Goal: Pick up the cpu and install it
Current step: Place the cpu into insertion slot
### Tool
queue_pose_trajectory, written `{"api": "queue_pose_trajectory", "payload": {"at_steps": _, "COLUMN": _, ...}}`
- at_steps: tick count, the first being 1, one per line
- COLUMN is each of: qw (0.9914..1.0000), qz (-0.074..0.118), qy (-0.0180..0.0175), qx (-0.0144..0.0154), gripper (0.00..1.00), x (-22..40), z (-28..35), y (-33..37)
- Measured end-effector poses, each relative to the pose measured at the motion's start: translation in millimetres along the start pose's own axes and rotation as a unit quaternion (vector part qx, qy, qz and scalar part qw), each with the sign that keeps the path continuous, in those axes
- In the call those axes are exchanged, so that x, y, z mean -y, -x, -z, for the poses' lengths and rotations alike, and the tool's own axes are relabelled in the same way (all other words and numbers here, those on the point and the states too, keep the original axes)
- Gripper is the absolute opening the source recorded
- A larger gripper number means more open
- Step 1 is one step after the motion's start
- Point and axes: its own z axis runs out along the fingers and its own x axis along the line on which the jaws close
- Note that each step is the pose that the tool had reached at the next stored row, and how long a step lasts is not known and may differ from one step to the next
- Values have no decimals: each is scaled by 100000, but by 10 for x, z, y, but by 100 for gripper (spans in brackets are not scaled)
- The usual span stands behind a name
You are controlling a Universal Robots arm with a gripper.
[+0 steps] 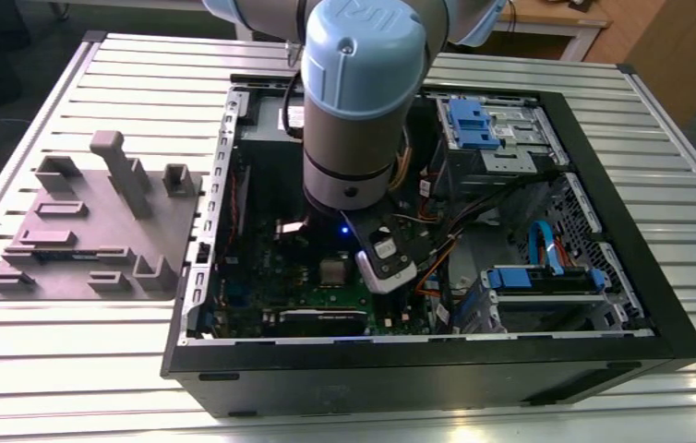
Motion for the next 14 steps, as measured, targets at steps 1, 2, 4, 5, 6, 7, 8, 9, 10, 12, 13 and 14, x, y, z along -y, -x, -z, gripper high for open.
{"api": "queue_pose_trajectory", "payload": {"at_steps": 1, "qw": 100000, "qz": 2, "qy": 2, "qx": 3, "gripper": 53, "x": 0, "z": 20, "y": 0}}
{"api": "queue_pose_trajectory", "payload": {"at_steps": 2, "qw": 100000, "qz": 0, "qy": -2, "qx": 0, "gripper": 46, "x": -1, "z": 38, "y": 0}}
{"api": "queue_pose_trajectory", "payload": {"at_steps": 4, "qw": 100000, "qz": 3, "qy": -5, "qx": -3, "gripper": 40, "x": -1, "z": 72, "y": 0}}
{"api": "queue_pose_trajectory", "payload": {"at_steps": 5, "qw": 100000, "qz": 3, "qy": -1, "qx": -2, "gripper": 35, "x": -2, "z": 89, "y": 0}}
{"api": "queue_pose_trajectory", "payload": {"at_steps": 6, "qw": 100000, "qz": 2, "qy": 1, "qx": -2, "gripper": 35, "x": -2, "z": 106, "y": 0}}
{"api": "queue_pose_trajectory", "payload": {"at_steps": 7, "qw": 100000, "qz": 4, "qy": -4, "qx": -13, "gripper": 29, "x": -2, "z": 120, "y": 0}}
{"api": "queue_pose_trajectory", "payload": {"at_steps": 8, "qw": 100000, "qz": 4, "qy": 0, "qx": -15, "gripper": 23, "x": -2, "z": 129, "y": -1}}
{"api": "queue_pose_trajectory", "payload": {"at_steps": 9, "qw": 100000, "qz": 4, "qy": -1, "qx": -22, "gripper": 23, "x": -2, "z": 136, "y": 0}}
{"api": "queue_pose_trajectory", "payload": {"at_steps": 10, "qw": 100000, "qz": 4, "qy": 9, "qx": -22, "gripper": 17, "x": -3, "z": 138, "y": 0}}
{"api": "queue_pose_trajectory", "payload": {"at_steps": 12, "qw": 100000, "qz": 4, "qy": 20, "qx": -18, "gripper": 11, "x": -3, "z": 138, "y": 0}}
{"api": "queue_pose_trajectory", "payload": {"at_steps": 13, "qw": 100000, "qz": 2, "qy": 4, "qx": -28, "gripper": 10, "x": -2, "z": 140, "y": -1}}
{"api": "queue_pose_trajectory", "payload": {"at_steps": 14, "qw": 100000, "qz": 1, "qy": 0, "qx": -32, "gripper": 10, "x": -2, "z": 141, "y": -1}}
